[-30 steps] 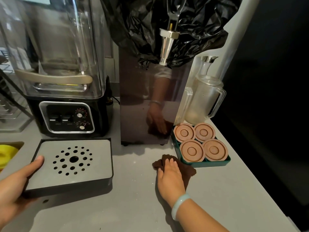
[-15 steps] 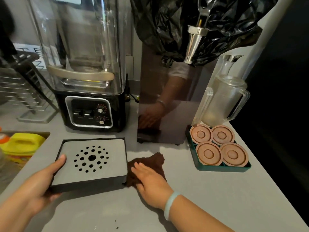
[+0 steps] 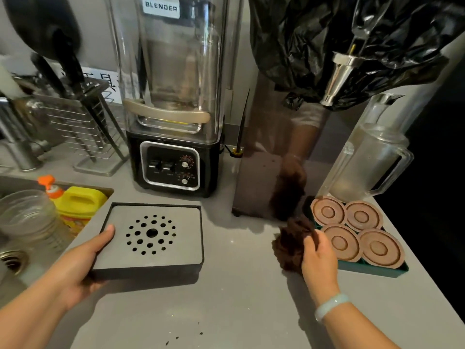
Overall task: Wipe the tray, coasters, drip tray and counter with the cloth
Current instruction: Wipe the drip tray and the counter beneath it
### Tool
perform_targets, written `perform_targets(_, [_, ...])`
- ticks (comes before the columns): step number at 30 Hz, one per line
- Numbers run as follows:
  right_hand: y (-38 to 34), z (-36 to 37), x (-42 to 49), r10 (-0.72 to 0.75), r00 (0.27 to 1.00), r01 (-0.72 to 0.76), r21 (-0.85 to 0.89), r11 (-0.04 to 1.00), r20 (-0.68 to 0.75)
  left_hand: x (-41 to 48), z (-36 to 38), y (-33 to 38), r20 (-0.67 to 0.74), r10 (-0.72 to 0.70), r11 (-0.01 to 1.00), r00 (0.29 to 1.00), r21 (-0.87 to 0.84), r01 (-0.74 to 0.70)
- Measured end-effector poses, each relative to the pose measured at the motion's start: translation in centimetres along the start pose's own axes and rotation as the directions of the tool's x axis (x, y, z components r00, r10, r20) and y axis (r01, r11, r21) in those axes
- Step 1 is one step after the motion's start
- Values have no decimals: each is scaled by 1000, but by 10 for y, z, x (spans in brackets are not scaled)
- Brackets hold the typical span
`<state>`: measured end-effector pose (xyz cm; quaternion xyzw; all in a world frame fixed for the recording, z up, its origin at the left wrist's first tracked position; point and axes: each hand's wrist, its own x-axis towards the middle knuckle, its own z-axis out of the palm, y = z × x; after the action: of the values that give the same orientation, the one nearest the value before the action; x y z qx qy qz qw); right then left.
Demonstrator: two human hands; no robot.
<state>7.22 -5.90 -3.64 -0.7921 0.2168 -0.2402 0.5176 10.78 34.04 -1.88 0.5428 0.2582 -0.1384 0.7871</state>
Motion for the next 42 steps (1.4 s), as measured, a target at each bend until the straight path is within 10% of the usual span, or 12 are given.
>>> perform_targets(6, [17, 50, -1, 14, 929, 247, -650, 719, 369, -14, -23, 3, -32, -15, 1000, 999, 7, 16])
perform_targets(12, [-13, 115, -19, -60, 766, 534, -581, 614, 640, -23, -48, 6, -111, 0, 996, 994, -91, -10])
perform_targets(20, [-11, 91, -64, -147, 321, 827, -202, 524, 936, -30, -27, 13, -34, 21, 992, 999, -120, -25])
perform_targets(28, [22, -1, -50, 41, 720, 544, -600, 586, 693, -27, 19, 6, 29, -19, 998, 999, -51, 20])
perform_targets(38, [48, -97, -66, 196, 880, 252, -776, 578, 432, -22, 69, -23, 102, -103, 992, 989, 80, 95])
perform_targets(42, [17, -82, -66, 57, 953, 128, -566, 814, 296, -25, 101, -41, 135, -142, 983, 981, 138, 123])
